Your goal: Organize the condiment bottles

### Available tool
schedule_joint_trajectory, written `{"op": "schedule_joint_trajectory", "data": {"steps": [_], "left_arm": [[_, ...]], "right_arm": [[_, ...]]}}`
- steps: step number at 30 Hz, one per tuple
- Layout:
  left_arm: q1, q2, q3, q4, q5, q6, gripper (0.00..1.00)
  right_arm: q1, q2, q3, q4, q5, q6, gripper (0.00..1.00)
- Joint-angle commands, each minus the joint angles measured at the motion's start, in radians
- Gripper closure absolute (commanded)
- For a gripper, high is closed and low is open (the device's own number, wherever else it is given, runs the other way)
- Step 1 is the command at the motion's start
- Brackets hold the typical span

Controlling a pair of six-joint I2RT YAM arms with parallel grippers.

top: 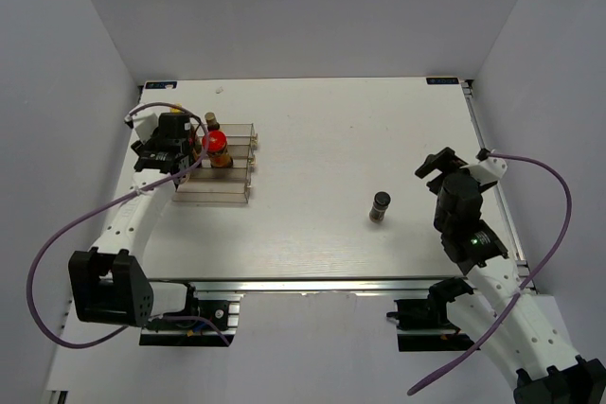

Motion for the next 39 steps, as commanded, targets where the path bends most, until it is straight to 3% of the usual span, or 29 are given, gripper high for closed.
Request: {"op": "schedule_joint_trajectory", "data": {"steps": [1, 10, 16, 22, 24, 28, 32, 36, 39], "left_arm": [[0.036, 0.019, -0.027, 0.046, 0.025, 0.016, 0.74], [0.056, 0.083, -0.076, 0.127, 0.057, 0.055, 0.72], [0.058, 0.154, -0.059, 0.106, 0.051, 0.043, 0.64], [0.058, 0.169, -0.055, 0.097, 0.065, 0.039, 0.47], [0.058, 0.165, -0.053, 0.095, 0.085, 0.039, 0.33], [0.059, 0.149, -0.053, 0.084, 0.102, 0.04, 0.19], [0.058, 0.129, -0.053, 0.069, 0.085, 0.034, 0.15], [0.058, 0.094, -0.043, 0.049, 0.117, 0.023, 0.02], [0.058, 0.073, -0.026, 0.017, 0.128, 0.013, 0.02]], "right_arm": [[-0.005, 0.016, -0.006, 0.046, 0.023, -0.021, 0.11], [-0.007, 0.04, -0.003, 0.053, -0.001, -0.029, 0.11], [-0.007, 0.028, 0.002, 0.055, -0.053, -0.044, 0.11], [-0.007, 0.046, 0.04, 0.014, -0.174, -0.084, 0.11], [-0.007, 0.077, 0.081, -0.041, -0.246, -0.101, 0.11], [-0.005, 0.143, 0.135, -0.141, -0.306, -0.099, 0.11], [0.004, 0.189, 0.147, -0.192, -0.376, -0.098, 0.11], [0.029, 0.188, 0.143, -0.215, -0.457, -0.156, 0.11], [0.062, 0.201, 0.14, -0.246, -0.473, -0.194, 0.11]]}}
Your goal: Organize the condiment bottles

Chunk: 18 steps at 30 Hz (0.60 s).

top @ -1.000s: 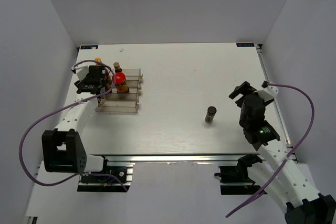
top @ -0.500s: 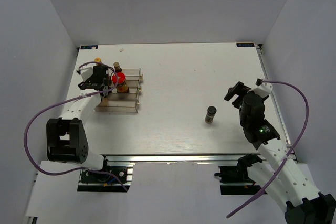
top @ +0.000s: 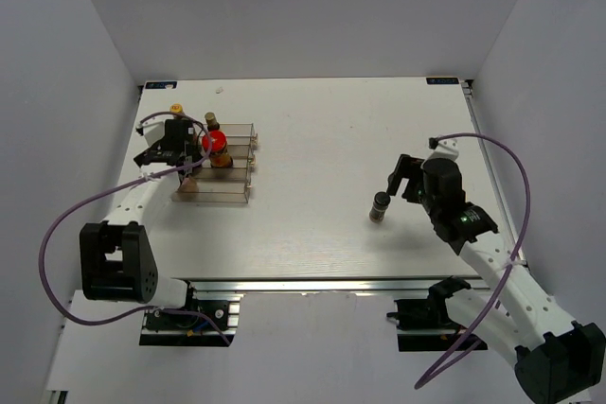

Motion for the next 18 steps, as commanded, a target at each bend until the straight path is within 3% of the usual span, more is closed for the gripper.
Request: {"op": "schedule_joint_trajectory", "data": {"steps": [1, 8, 18], "left_arm": [[0.006, -0.08, 0.044, -0.043, 0.022, -0.023, 0.02], [0.006, -0.218, 0.053, -0.049, 0.057, -0.059, 0.02], [0.006, -0.295, 0.009, -0.035, 0.054, -0.073, 0.02]], "right_arm": [[0.043, 0.011, 0.031, -0.046, -0.065, -0.066, 0.11], [0.267, 0.109, 0.083, -0.168, 0.111, 0.004, 0.11], [0.318, 0.223, 0.112, -0.232, 0.267, 0.118, 0.19]]}}
